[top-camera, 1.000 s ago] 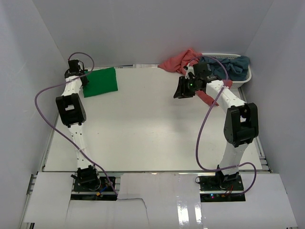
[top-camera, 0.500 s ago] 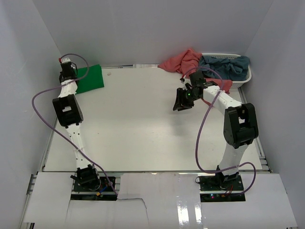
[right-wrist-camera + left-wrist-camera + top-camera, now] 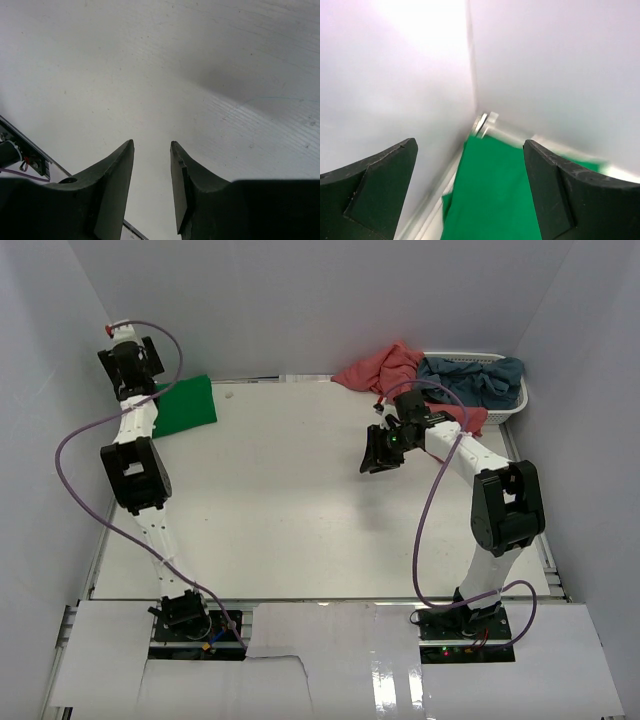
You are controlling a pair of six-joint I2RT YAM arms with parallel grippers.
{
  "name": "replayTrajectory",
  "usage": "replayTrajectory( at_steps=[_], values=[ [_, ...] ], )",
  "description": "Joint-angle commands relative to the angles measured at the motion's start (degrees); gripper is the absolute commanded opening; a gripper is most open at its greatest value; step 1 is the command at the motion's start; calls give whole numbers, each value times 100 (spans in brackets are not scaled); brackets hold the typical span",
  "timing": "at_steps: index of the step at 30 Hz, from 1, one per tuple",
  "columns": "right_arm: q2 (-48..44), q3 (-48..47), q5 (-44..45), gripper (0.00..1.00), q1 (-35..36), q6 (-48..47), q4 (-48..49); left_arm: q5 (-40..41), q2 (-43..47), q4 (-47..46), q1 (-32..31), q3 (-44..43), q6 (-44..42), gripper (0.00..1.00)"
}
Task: Fold and stack the t-shirts
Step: Put the neatly folded tshirt into the corner of the board with the left arm
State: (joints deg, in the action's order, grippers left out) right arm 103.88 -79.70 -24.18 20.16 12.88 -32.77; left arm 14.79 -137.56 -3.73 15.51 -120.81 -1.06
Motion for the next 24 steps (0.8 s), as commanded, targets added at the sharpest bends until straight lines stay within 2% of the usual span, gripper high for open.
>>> replayTrajectory(
  at_steps=[1,4,10,12,13,15,16,18,19,21,22,23,24],
  values=[
    [-342,25,-77,41,5,-49,157,-440,1423,-611,-336,564,-35,98],
    [-342,-28,-157,41,14,-32,149,-617,2012,-629,-600,1154,9,98],
    [-508,-353,-34,40,23,-58,43,-1354,3365,-577,-821,3132,650,98],
    [-579,-423,-104,41,23,-84,-18,-1470,3891,-113,-874,3510,991,98],
    [-657,-423,-139,42,23,-93,-18,-1435,4042,481,-917,3556,1089,98],
    [-754,-406,-200,46,23,-93,-1,-1059,4350,1205,-1005,3678,1335,98],
    [-816,-397,-218,48,23,-93,-1,-1118,4743,1443,-1067,3801,1371,98],
    [-965,-380,-262,55,23,-102,8,-1136,5245,1752,-1129,4222,1398,98],
    [-1079,-345,-253,59,23,-102,-1,-1179,5770,1787,-1155,4676,1442,98],
    [-1194,-283,-192,91,23,-163,-1,-1188,6282,1963,-1173,5075,1564,98],
    [-1333,-222,-114,98,14,-172,-1,-1223,6746,2146,-1182,5390,1696,98],
    [-1404,-195,-87,98,23,-172,8,-1285,6942,2252,-1190,5497,1732,98],
    [-1475,-169,-69,90,23,-172,34,-1337,7127,2358,-1208,5585,1784,98]
  ],
)
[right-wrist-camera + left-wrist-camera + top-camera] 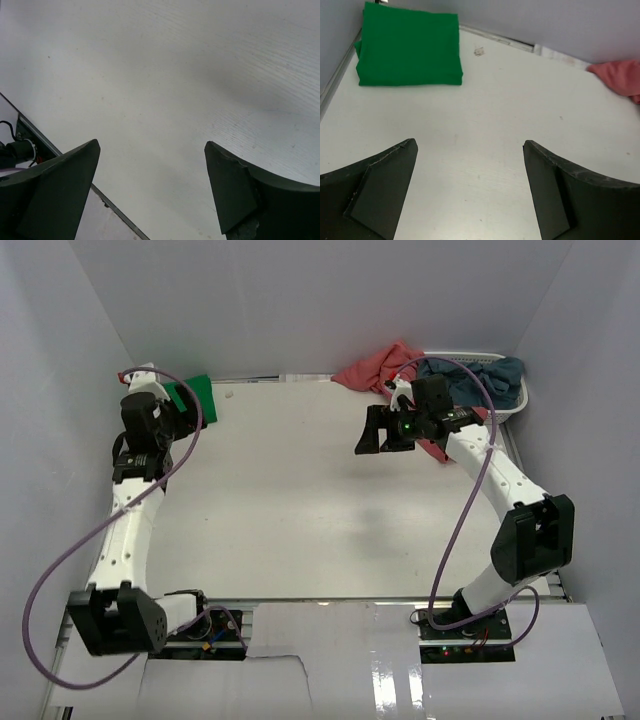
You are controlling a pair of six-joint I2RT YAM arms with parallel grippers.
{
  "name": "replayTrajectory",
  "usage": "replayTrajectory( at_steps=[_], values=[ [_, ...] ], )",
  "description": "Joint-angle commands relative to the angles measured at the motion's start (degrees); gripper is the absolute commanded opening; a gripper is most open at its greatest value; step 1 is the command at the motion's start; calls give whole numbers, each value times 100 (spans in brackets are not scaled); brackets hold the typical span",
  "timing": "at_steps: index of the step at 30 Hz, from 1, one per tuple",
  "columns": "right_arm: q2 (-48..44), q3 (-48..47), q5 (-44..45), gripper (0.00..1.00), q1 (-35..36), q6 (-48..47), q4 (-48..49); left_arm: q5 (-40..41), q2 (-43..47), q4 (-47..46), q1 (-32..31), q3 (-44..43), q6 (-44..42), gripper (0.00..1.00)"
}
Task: Fold and stack the t-shirts
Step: Put the neatly folded tshirt into the corner of the board with the left arm
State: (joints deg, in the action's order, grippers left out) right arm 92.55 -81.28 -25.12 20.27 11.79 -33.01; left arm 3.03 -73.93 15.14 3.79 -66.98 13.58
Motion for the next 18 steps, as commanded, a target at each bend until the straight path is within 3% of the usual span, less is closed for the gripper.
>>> replayTrajectory(
  at_steps=[1,7,18],
  values=[
    [-491,67,-123,90,3,-72,102,-293,1071,682,-45,342,355,98],
    [-782,243,-1159,90,3,-274,365,-794,1767,1272,-80,528,417,98],
    [-1459,806,-1038,90,12,-256,920,-848,2093,1527,-107,599,276,98]
  ],
)
